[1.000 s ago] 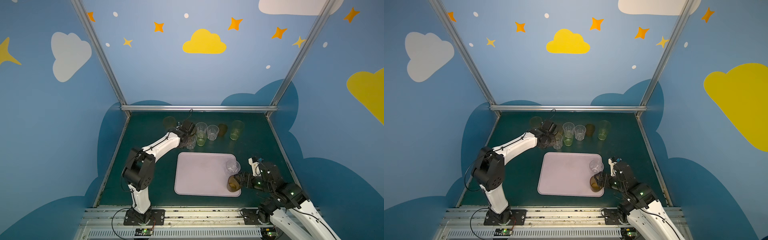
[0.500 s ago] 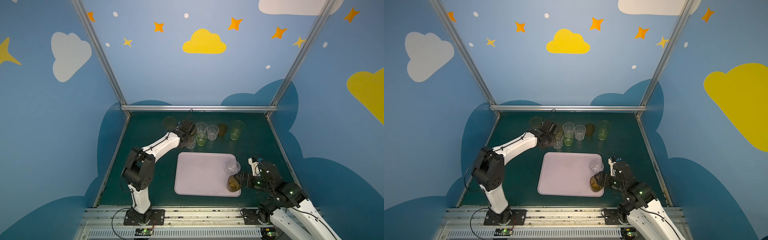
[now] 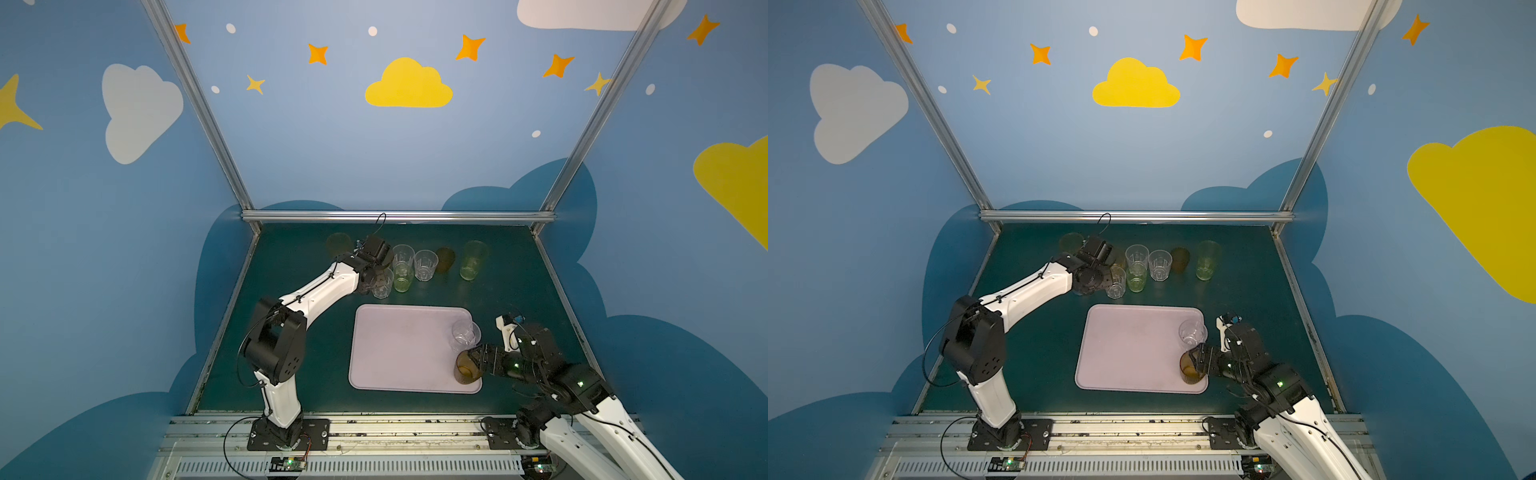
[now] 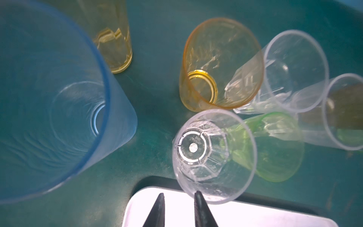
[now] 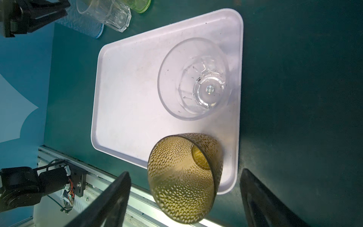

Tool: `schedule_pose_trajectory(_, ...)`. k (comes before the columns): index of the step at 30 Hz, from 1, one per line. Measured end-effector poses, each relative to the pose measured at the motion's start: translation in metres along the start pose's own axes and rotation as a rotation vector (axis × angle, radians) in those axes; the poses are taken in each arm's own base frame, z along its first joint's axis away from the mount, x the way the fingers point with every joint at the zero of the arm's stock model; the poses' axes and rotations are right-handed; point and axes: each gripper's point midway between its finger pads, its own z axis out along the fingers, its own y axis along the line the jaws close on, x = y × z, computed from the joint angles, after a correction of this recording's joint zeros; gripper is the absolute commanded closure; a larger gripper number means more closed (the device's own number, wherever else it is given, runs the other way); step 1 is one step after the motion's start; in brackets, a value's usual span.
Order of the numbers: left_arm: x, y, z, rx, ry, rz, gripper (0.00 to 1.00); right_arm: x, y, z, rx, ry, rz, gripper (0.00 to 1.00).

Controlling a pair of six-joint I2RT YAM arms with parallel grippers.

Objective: Place the glasses into the tray
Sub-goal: 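Lower the left gripper into a clear faceted glass and close on its rim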

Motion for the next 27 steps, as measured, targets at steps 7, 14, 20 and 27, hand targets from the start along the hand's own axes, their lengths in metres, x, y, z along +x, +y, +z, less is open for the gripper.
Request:
schedule_pose_trajectory(7, -0.007, -0.004, 0.014, -0.023, 0.0, 0.004, 0.74, 0.0, 0.0, 0.0, 0.0, 0.0, -0.002, 0.14)
schedule_pose_trajectory(14, 0.003, 0.009, 0.033, -0.092, 0.041, 0.033, 0.75, 0.0, 0.0, 0.0, 0.0, -0.001, -0.003, 0.14)
schedule_pose_trajectory(20, 0.0, 0.01, 0.033, -0.101, 0.039, 0.035, 0.77, 0.0, -0.001, 0.001, 0.005, 0.005, -0.005, 0.14)
schedule_pose_trajectory(27, -0.002, 0.012, 0.034, -0.115, 0.039, 0.042, 0.78, 0.0, -0.002, 0.002, 0.009, 0.006, -0.003, 0.14)
